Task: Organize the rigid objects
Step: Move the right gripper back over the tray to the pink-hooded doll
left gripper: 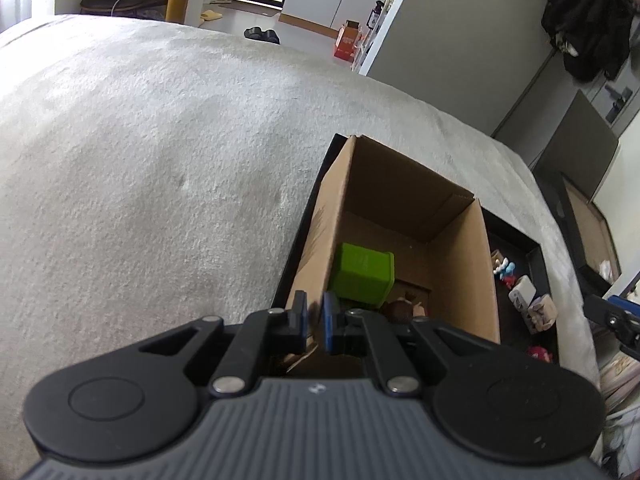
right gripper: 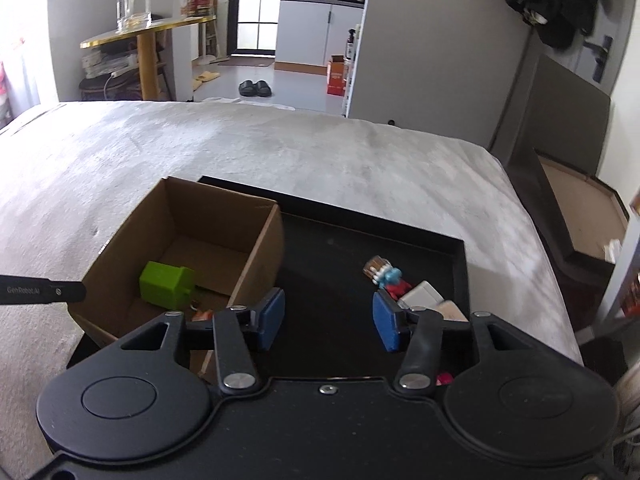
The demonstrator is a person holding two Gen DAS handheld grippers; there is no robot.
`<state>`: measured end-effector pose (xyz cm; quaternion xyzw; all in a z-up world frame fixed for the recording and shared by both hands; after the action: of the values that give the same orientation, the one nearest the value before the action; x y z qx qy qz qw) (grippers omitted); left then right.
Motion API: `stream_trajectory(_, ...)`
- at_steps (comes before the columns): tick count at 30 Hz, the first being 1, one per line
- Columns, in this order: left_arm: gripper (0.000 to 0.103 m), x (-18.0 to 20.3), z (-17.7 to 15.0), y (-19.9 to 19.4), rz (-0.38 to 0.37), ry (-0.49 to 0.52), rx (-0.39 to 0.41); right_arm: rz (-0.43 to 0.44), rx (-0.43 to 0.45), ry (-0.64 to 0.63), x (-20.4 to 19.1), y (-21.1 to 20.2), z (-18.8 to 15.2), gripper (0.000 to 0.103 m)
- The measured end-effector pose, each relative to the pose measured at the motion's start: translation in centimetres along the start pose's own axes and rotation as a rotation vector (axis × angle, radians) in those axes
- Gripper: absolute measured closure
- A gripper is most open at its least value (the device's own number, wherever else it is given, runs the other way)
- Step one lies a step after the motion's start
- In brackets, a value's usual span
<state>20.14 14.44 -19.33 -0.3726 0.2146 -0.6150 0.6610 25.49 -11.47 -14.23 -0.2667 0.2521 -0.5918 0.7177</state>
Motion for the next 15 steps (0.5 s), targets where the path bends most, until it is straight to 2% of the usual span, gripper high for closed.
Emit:
stream_trajectory(10,0.096,2.6,1.2,-0.7,0.065,0.105,-0.028,0.001,0.010,0.059,4.9,-0.4,-1.2,0.048)
stream_trajectory(15,0.092,3.4,1.9,-1.3,0.129,0.137,-0.025,0.002,0.022,0.122,7.4,0.0,-1.7,0.044)
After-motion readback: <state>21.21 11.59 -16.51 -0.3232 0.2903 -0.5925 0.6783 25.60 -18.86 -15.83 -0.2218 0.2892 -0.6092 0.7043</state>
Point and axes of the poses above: each gripper's, at about its wrist camera, not at the fingertips, and y roughly the way its jaws point, x to its right, z to its top, the point moved 1 cm from there along y, roughly the way its jaws point, and after that the axes turned 12 degrees about y, right-handed, at the moved point
